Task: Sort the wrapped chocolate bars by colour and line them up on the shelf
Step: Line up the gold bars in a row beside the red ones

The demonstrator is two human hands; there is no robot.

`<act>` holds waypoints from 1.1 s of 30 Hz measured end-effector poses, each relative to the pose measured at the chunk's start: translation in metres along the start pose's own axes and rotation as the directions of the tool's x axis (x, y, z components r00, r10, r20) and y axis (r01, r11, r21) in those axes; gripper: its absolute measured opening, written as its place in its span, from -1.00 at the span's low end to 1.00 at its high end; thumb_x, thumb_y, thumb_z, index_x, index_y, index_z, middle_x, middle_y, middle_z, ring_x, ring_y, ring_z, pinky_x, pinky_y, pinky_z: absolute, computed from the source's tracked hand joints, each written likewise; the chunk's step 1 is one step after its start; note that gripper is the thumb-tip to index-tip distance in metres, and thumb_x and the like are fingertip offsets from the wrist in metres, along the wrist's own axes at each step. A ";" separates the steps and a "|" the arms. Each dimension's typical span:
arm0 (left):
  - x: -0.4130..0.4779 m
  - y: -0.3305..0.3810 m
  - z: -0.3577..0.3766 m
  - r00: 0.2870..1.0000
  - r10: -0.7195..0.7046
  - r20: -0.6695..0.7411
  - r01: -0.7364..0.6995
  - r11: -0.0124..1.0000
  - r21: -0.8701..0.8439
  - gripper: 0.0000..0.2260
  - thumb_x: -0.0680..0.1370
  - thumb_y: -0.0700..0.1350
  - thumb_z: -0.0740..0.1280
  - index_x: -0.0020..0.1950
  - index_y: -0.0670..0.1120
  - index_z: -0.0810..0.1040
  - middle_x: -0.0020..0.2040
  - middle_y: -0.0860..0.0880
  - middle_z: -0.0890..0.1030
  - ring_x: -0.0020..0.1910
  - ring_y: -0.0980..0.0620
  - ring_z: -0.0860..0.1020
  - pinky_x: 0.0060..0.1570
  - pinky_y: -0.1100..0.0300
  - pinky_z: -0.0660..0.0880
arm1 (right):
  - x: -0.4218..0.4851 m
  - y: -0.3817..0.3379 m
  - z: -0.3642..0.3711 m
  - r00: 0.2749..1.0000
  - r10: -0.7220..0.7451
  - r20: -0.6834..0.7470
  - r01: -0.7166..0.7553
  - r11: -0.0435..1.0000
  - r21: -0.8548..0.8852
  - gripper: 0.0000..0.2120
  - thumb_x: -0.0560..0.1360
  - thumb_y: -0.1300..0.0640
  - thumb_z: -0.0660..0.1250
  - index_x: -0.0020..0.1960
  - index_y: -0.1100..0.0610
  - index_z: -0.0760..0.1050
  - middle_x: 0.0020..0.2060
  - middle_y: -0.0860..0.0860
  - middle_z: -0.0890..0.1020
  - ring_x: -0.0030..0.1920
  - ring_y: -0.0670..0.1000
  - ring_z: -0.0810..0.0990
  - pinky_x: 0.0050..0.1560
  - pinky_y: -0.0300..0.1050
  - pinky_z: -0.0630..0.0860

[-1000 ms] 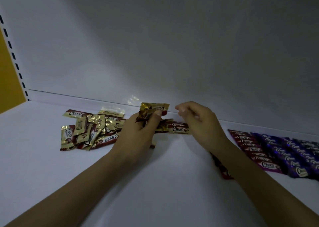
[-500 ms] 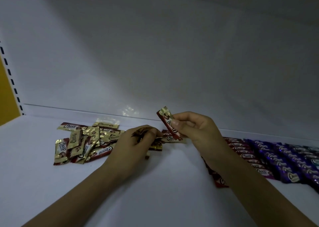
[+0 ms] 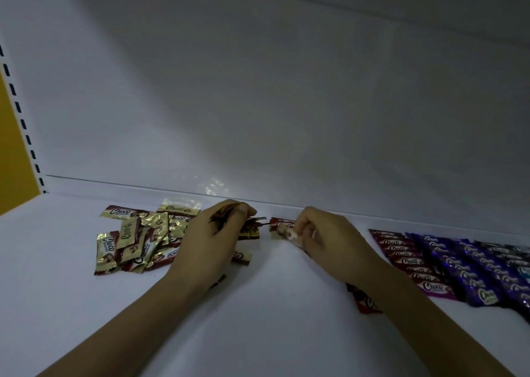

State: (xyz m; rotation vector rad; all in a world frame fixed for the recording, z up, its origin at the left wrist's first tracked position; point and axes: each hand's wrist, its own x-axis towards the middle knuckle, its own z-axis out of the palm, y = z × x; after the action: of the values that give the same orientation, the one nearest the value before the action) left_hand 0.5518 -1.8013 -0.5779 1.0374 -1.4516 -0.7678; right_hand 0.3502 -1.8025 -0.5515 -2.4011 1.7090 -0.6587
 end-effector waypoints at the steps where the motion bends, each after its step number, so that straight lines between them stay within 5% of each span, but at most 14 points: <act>1: 0.001 0.000 0.000 1.000 -0.005 -0.008 0.005 1.000 -0.001 -0.75 0.60 -0.06 0.20 -0.14 0.08 0.65 -0.16 0.24 0.66 -0.12 0.30 0.60 -0.24 0.53 0.43 | 0.000 -0.003 -0.003 1.000 0.014 0.010 -0.015 0.992 0.129 -0.76 0.53 0.30 0.22 0.12 0.03 0.46 -0.21 0.01 0.56 -0.31 -0.08 0.51 -0.22 -0.14 0.47; 4: -0.001 0.002 0.001 1.000 -0.005 -0.015 0.005 1.000 -0.011 -0.75 0.61 -0.07 0.20 -0.14 0.07 0.64 -0.17 0.23 0.66 -0.13 0.30 0.60 -0.28 0.53 0.43 | 0.002 -0.005 -0.014 0.996 0.066 0.064 -0.085 0.925 0.371 -0.55 0.51 0.33 0.25 0.30 -0.07 0.37 -0.18 0.13 0.53 -0.18 0.12 0.60 -0.10 -0.05 0.55; 9: -0.003 0.004 0.002 1.000 0.011 -0.008 -0.011 1.000 0.012 -0.76 0.60 -0.07 0.19 -0.12 0.05 0.64 -0.15 0.24 0.65 -0.13 0.31 0.59 -0.26 0.54 0.42 | 0.004 -0.001 -0.014 0.983 0.183 0.032 -0.175 0.853 0.492 -0.78 0.44 0.35 0.32 -0.04 0.06 0.50 -0.25 -0.01 0.64 -0.18 0.10 0.66 -0.10 0.03 0.58; 15: -0.003 0.004 0.002 1.000 -0.003 -0.018 0.002 1.000 -0.023 -0.77 0.60 -0.08 0.20 -0.11 0.03 0.65 -0.18 0.18 0.66 -0.12 0.28 0.60 -0.30 0.52 0.44 | 0.002 0.006 -0.012 0.985 0.157 0.066 -0.170 0.934 0.316 -0.76 0.41 0.28 0.41 -0.03 0.03 0.46 -0.21 0.00 0.67 -0.37 -0.21 0.52 -0.37 -0.35 0.38; 21: -0.004 0.005 0.003 1.000 0.002 -0.015 -0.002 1.000 -0.024 -0.76 0.61 -0.10 0.20 -0.11 0.01 0.64 -0.20 0.15 0.66 -0.14 0.27 0.60 -0.35 0.52 0.43 | 0.002 0.009 -0.007 0.991 0.133 -0.005 -0.133 0.988 0.081 -0.86 0.45 0.16 0.41 -0.02 -0.01 0.63 -0.13 -0.11 0.64 -0.12 -0.10 0.57 -0.05 -0.20 0.50; 25: -0.005 0.006 0.004 1.000 0.000 0.001 0.000 0.999 -0.045 -0.77 0.61 -0.10 0.20 -0.11 -0.01 0.64 -0.17 0.17 0.65 -0.14 0.28 0.60 -0.39 0.52 0.43 | 0.004 0.015 0.002 0.990 0.134 -0.053 -0.138 0.988 -0.071 -0.85 0.50 0.05 0.36 0.04 -0.02 0.64 -0.04 -0.08 0.65 -0.01 -0.05 0.56 0.22 -0.06 0.38; 33: -0.007 0.010 0.004 1.000 -0.003 0.003 0.003 0.998 -0.068 -0.77 0.62 -0.11 0.20 -0.10 -0.02 0.64 -0.20 0.09 0.66 -0.16 0.29 0.60 -0.42 0.49 0.44 | 0.016 0.019 0.015 0.994 0.051 -0.099 -0.079 0.947 -0.312 -0.77 0.58 -0.02 0.21 0.15 -0.09 0.58 0.05 -0.08 0.61 0.07 -0.04 0.51 0.11 -0.13 0.22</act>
State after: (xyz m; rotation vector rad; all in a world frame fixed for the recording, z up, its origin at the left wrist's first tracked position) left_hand 0.5455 -1.7914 -0.5726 0.9871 -1.4170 -0.8159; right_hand 0.3438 -1.8261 -0.5676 -2.5374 2.0617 -0.5247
